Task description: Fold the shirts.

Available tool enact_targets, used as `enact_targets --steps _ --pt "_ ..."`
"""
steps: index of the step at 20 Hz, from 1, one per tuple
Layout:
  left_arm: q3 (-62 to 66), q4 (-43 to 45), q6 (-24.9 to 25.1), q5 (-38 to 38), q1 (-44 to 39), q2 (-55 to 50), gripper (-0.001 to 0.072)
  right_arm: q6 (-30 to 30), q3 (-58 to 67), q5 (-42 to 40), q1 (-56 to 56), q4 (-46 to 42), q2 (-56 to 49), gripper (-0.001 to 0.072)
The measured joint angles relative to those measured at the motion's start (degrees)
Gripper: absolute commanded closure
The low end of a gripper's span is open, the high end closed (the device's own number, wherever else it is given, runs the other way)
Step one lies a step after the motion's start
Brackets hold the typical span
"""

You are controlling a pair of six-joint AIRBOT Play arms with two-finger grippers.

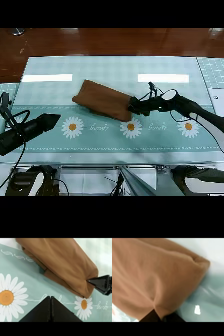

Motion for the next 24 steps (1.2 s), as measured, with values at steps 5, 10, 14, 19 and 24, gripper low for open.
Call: enact_targets --steps 5,10,14,19,24 --pt "0.0 -0.2 0.0 -0.7 0.0 0.0 0.0688 -12.1 14.5 6.8 0.4 9.4 -2.3 0.0686" --pt "0.0 -0.2 0.0 -1.2 0.0 0.0 0.0688 -9.6 35.1 10.8 0.2 6.2 -2.8 0.0687" --pt "0.0 -0.2 0.0 -1.4 0.0 0.0 0.0688 -1.7 49.7 14.8 -4.1 -1.8 -2.6 0.0687" --pt "0.0 -0.2 0.0 -1.9 0.0 0.0 0.0688 4.9 57.9 21.1 -15.7 -6.7 0.5 0.0686" --pt "0.0 -0.2 0.0 -2.6 0.0 0.0 0.0688 11.1 59.6 32.0 -30.5 -13.4 4.1 0.0687"
